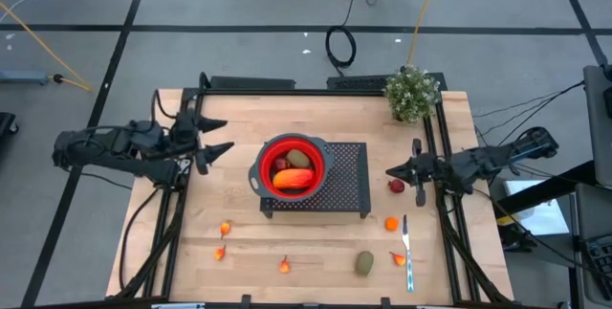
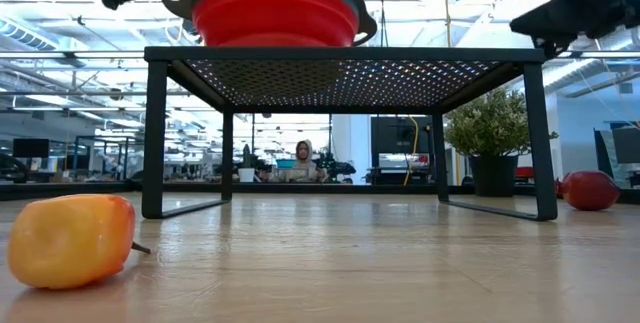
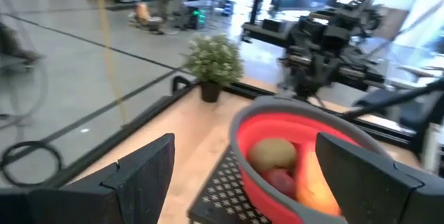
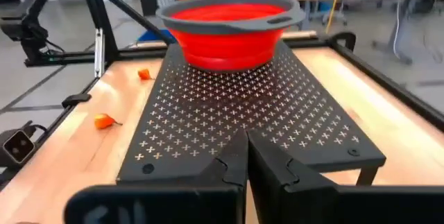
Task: Pick & Place Fruit
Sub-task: Put the red pomegranate into the red strainer bowl on the shelf
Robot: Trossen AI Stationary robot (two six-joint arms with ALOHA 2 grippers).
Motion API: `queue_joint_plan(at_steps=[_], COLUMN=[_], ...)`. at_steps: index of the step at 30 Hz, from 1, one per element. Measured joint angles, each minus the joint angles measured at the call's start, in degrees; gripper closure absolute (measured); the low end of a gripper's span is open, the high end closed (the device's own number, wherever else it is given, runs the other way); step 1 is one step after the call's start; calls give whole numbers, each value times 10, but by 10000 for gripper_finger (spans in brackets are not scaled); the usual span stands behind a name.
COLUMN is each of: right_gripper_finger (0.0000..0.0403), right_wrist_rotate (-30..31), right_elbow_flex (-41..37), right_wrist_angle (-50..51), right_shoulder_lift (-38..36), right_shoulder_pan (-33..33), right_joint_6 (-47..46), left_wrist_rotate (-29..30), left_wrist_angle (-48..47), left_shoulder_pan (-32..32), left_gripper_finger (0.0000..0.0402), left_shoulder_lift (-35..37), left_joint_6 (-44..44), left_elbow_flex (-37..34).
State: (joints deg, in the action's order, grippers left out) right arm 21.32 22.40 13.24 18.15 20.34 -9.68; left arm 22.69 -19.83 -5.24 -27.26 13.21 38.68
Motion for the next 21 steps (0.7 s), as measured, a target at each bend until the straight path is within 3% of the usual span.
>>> queue_joint_plan(at_steps=[6, 16, 21], right_gripper_finger=[403, 403, 403], right_wrist_rotate=[-1, -7, -22], right_elbow_flex=[72, 158, 166], right_wrist_angle=[107, 241, 265], right_shoulder_lift=[91, 211, 236], right_shoulder_pan=[0, 0, 0], right_joint_6=[-45, -128, -160], left_wrist_rotate=[-78, -151, -157], left_wrist_angle=[-1, -1, -1], left_shoulder_pan=[28, 57, 63], left_gripper_finger=[55, 55, 55], left_shoulder_lift=[49, 121, 143], left_joint_6=[-7, -9, -22], left_elbow_flex=[-33, -87, -106])
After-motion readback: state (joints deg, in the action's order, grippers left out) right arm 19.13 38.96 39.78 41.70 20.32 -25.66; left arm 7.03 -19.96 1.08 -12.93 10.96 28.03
